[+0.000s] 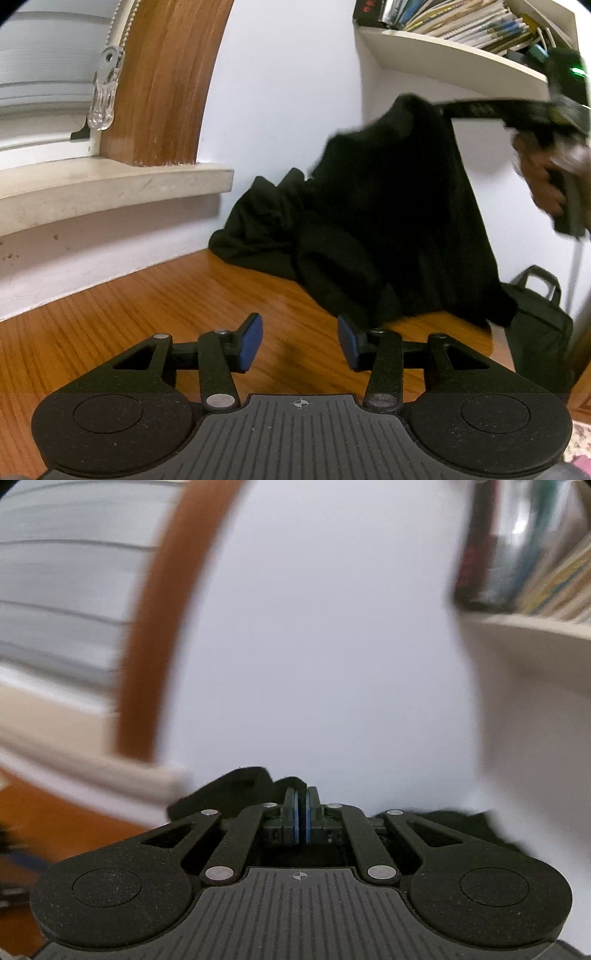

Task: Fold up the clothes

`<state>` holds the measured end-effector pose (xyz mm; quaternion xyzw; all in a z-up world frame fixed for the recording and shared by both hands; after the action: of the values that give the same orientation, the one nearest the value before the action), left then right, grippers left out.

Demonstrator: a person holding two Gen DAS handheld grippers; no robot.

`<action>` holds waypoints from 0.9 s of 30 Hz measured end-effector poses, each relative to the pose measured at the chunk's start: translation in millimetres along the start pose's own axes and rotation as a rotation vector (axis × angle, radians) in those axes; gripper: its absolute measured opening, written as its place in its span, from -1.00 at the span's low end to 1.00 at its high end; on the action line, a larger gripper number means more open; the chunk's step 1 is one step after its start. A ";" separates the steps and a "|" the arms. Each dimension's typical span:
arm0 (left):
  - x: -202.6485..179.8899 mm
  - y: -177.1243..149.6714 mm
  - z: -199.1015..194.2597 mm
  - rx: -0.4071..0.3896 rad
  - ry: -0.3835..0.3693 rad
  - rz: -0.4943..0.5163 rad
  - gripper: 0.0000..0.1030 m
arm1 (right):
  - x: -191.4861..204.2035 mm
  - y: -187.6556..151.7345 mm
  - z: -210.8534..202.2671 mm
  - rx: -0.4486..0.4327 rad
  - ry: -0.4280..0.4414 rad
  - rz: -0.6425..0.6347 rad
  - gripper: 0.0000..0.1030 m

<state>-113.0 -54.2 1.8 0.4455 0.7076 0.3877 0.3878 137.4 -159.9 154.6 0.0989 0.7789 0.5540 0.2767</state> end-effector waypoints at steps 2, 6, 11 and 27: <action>1.5 0.5 0.3 0.001 0.003 -0.005 -0.07 | -35.2 -7.6 17.7 0.033 -0.115 0.029 -0.91; 2.0 0.7 1.4 0.006 0.008 -0.004 -0.06 | -91.3 -48.9 47.2 0.175 -0.272 0.130 -0.83; -0.8 1.5 -0.1 0.001 -0.001 0.000 0.02 | -100.8 -98.1 44.8 0.264 -0.222 0.208 -0.53; -12.2 -1.3 5.4 0.016 -0.011 0.044 -0.07 | -59.9 -152.5 -37.0 0.321 0.028 0.195 -0.06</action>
<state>-104.8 -64.8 0.9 0.4663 0.6984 0.3882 0.3795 190.2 -273.2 42.5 0.2090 0.8477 0.4483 0.1918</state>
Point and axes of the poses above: each gripper's, at about its wrist camera, not at the fingertips, and z roughly the way its jaws point, x to its left, y to its top, the point moved 4 cm from there along z, roughly the way its jaws point, and after that the axes turned 1 degree about -y, right-handed, at the moved point
